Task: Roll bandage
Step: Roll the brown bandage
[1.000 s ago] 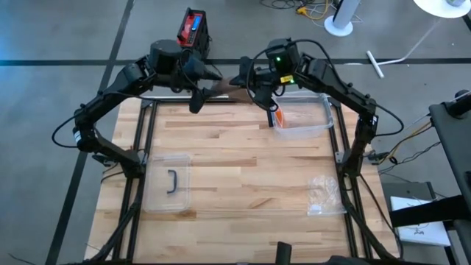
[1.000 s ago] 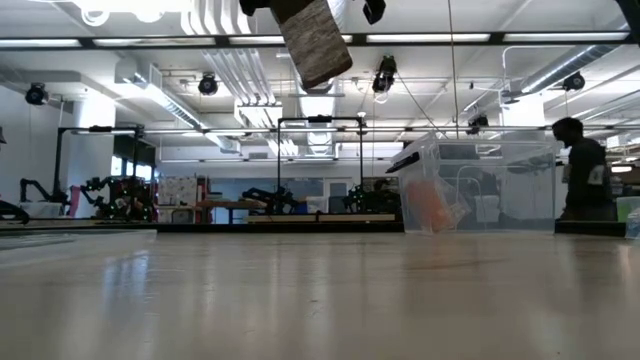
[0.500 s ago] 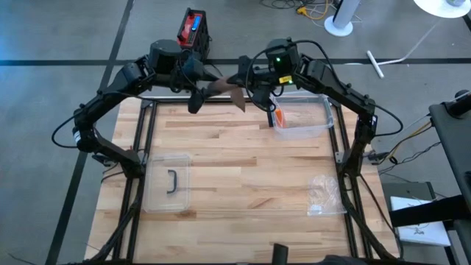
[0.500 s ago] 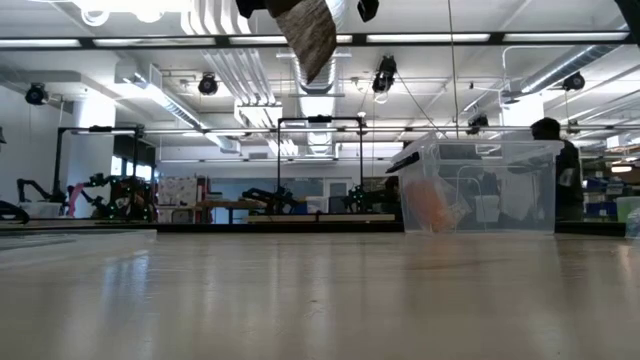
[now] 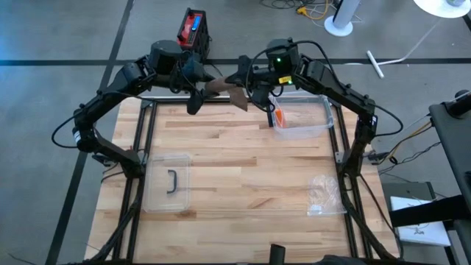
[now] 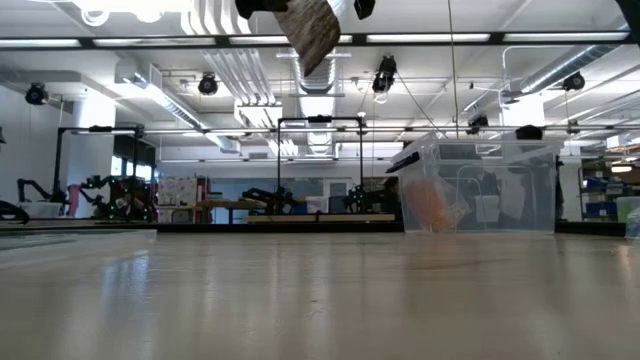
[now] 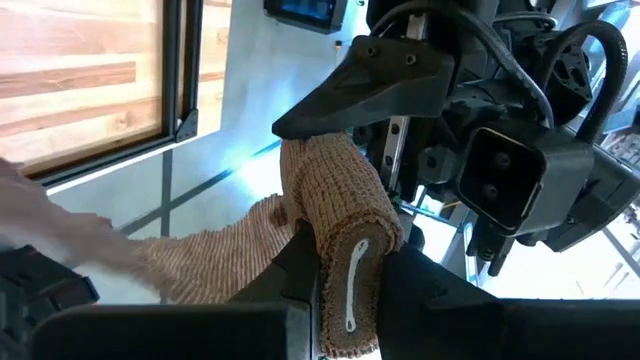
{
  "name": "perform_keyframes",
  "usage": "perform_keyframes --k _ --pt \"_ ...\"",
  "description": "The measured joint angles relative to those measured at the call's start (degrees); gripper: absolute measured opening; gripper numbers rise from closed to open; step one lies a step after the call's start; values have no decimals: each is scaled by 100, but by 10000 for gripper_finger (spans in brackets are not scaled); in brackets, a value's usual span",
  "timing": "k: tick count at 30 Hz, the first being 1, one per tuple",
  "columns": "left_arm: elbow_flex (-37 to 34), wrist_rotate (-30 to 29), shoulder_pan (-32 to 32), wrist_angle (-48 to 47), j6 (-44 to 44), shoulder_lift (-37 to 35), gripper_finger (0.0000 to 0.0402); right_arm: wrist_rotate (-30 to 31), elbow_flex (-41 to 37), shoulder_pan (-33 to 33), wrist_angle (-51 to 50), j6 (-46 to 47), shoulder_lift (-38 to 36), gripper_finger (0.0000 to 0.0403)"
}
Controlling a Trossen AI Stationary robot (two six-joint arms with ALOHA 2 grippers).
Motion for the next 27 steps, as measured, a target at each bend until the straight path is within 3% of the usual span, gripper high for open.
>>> perform_keyframes --k 6,11,18,22,27 --pt "-2 2 2 -13 147 4 122 5 -23 20 -17 151 -2 53" --pt "-9 31 0 -22 168 -16 48 39 -26 75 -43 852 -4 81" --pt "-13 -367 -10 3 154 -244 57 201 89 136 31 3382 -4 152" --pt "-13 -861 -7 8 147 -325 75 206 291 133 -101 4821 -4 216" --pt "-11 -1087 -11 63 136 -309 58 36 369 17 189 6679 -7 301"
